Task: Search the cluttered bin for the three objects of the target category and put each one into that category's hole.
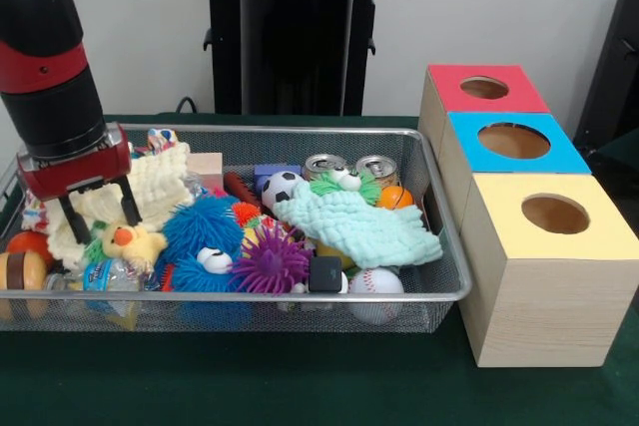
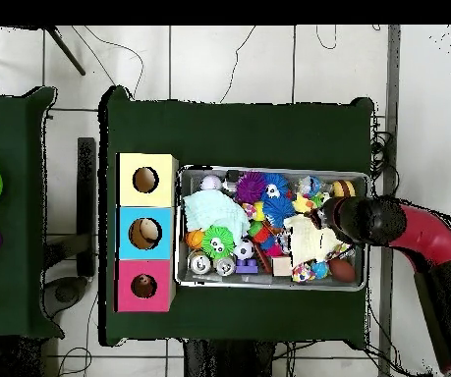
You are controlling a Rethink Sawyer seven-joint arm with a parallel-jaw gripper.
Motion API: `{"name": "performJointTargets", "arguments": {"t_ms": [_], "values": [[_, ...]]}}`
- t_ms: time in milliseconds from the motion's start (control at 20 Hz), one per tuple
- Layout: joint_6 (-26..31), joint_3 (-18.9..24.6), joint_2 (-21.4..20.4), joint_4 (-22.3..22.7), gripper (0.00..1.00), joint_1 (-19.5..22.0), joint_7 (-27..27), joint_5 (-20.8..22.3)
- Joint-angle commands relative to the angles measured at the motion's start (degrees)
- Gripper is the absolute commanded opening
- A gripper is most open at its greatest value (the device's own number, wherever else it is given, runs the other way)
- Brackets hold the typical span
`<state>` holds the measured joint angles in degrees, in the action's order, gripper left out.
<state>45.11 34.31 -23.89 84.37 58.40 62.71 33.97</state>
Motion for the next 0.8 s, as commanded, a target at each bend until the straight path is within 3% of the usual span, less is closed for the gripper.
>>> {"name": "performJointTargets", "arguments": {"t_ms": [50, 500, 800], "values": [[-3.7, 2.6, 2.4, 5.4, 1.00, 1.5, -10.1, 4.0], [-3.3, 4.1, 3.4, 6.0, 1.00, 2.3, -9.6, 1.8], [-2.9, 4.3, 1.1, 7.5, 1.00, 0.9, -7.1, 1.5]]}}
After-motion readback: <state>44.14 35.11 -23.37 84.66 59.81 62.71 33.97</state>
